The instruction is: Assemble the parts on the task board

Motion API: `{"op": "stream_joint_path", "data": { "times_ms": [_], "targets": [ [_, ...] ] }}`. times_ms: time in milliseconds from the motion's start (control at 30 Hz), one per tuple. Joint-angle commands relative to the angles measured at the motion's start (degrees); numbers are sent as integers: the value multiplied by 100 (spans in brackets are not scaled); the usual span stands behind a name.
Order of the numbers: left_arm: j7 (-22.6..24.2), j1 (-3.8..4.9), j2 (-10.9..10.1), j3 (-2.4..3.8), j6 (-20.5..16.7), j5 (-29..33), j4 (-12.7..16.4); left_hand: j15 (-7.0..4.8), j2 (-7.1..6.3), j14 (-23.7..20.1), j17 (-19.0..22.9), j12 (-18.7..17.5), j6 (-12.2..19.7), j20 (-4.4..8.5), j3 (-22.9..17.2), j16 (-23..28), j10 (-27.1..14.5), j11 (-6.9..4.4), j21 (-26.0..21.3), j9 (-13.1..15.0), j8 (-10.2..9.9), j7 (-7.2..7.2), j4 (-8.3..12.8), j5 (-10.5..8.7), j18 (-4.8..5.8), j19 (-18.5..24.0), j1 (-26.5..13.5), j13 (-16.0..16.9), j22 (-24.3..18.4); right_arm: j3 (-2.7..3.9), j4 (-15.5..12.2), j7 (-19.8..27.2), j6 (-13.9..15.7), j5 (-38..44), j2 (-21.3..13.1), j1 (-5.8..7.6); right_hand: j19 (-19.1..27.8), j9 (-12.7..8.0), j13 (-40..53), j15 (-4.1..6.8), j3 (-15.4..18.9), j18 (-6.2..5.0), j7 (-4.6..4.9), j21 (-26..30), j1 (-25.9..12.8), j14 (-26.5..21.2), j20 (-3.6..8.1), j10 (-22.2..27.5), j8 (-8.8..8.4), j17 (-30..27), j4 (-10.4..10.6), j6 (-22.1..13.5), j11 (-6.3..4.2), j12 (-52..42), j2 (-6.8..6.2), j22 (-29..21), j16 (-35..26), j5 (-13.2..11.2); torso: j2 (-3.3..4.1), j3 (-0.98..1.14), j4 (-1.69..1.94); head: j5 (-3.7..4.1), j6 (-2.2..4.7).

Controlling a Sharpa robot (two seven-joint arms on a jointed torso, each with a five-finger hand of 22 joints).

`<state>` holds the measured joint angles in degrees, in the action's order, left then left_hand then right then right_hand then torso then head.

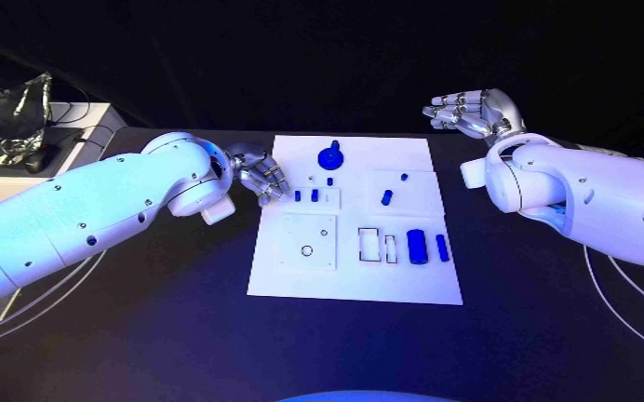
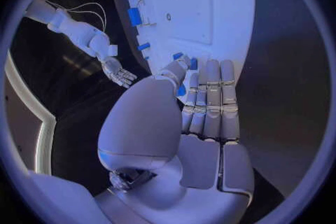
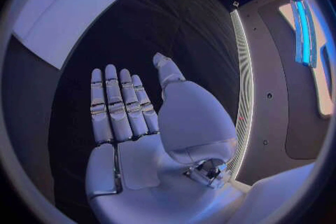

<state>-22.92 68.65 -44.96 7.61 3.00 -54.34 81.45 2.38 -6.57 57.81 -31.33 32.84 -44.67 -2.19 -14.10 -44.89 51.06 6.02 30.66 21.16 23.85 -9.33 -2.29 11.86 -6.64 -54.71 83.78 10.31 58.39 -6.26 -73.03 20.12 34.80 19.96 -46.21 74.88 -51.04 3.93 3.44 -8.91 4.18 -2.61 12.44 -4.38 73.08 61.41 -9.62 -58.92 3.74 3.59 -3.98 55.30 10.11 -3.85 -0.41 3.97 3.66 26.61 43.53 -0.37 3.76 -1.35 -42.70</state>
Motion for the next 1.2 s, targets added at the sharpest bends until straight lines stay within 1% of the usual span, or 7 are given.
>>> {"op": "stream_joint_path", "data": {
  "times_ms": [33, 167, 333, 567, 667, 967, 1200],
  "targets": [
    [1459, -7, 51, 26, -608, 199, -26, 40, 21, 97, 454, -524, -129, -44, -132, 400, 197, 62, -206, -538, -284, 29, 167, -42, -5, 26, 107, -517, -146, 1, 23, 83, -91, 13, 6, -3, -13, 5, -9, 4, -13, 22, -17, 3, 34, -35, 15, 33, -20, -9, -51, -28, -17, 8, 56, 1, -20, 26, 3, -1, -7, 0, 25],
    [2337, -7, 169, 43, -1167, -44, -88, -37, 86, 334, 727, -809, -624, 4, -86, 556, 579, -4, -187, -976, -416, 74, 310, -60, -54, -90, 173, -682, -115, 0, 42, 83, -117, -35, 28, -4, -32, 3, -9, 6, -77, 13, -20, 4, 75, -32, 17, 28, -20, -9, -88, -23, -21, 9, 105, 0, -20, 17, 19, 10, -25, -8, 56],
    [2635, 1, 378, 41, -1457, -506, -244, -53, 152, 542, 956, -1467, -1101, 26, 116, 754, 952, -44, -394, -1690, -964, 141, 314, -54, -28, -269, 119, -676, -283, -1, 46, 78, -140, -63, 45, -4, -41, 2, -9, 7, -169, 8, -21, 14, 50, -30, 14, 25, -20, -9, -131, -22, -22, 9, 110, -1, -20, 15, 20, 19, -28, 6, 94],
    [2593, 27, 760, -100, -1566, -1437, -560, -67, 101, 700, 749, -1944, -1134, 63, 354, 377, 958, 12, -364, -1737, -1220, 118, 135, -63, -66, -590, 59, -676, -294, -2, 26, 80, -161, -74, 61, -4, -60, 1, -9, 7, -230, -1, -21, 11, 11, -30, 18, 26, -20, -9, -161, -21, -21, 9, 85, 0, -19, 21, 25, 5, -19, 37, 104],
    [2588, 31, 952, -197, -1610, -1870, -739, -128, 51, 676, 267, -2103, -1218, 143, 358, -399, 1086, -23, 84, -1733, -1376, 146, 30, -56, -96, -743, 79, -684, 142, -2, 10, 85, -163, -73, 69, -4, -60, 1, -9, 7, -230, -1, -21, 11, 11, -30, 18, 26, -20, -9, -161, -21, -21, 9, 85, 0, -19, 21, 31, 6, -31, 33, 105],
    [2640, 29, 1215, -310, -1590, -2740, -1018, -199, -62, 1036, 39, -2120, -1560, 170, 347, -1283, 1297, -142, 680, -1719, -1621, 364, -23, -53, -189, -888, 76, -673, 735, -3, -15, 75, -206, -109, 88, -3, -70, 2, -9, 7, -237, -7, -21, 11, 9, -24, 17, 20, -20, -9, -165, -18, -21, 9, 83, 0, -20, 28, 39, 1, -37, 32, 110],
    [2533, 28, 1361, -385, -1577, -3079, -1196, -204, -84, 1046, 73, -2202, -1795, 164, 249, -1704, 1348, -132, 1055, -1707, -1978, 407, -14, -52, -273, -838, 33, -667, 1141, -3, -26, 77, -213, -111, 97, -3, -74, 2, -9, 8, -236, -10, -20, 13, -2, -25, 16, 22, -20, -10, -161, -19, -21, 10, 81, -1, -20, 34, 45, -9, -38, 43, 106]
  ]
}}
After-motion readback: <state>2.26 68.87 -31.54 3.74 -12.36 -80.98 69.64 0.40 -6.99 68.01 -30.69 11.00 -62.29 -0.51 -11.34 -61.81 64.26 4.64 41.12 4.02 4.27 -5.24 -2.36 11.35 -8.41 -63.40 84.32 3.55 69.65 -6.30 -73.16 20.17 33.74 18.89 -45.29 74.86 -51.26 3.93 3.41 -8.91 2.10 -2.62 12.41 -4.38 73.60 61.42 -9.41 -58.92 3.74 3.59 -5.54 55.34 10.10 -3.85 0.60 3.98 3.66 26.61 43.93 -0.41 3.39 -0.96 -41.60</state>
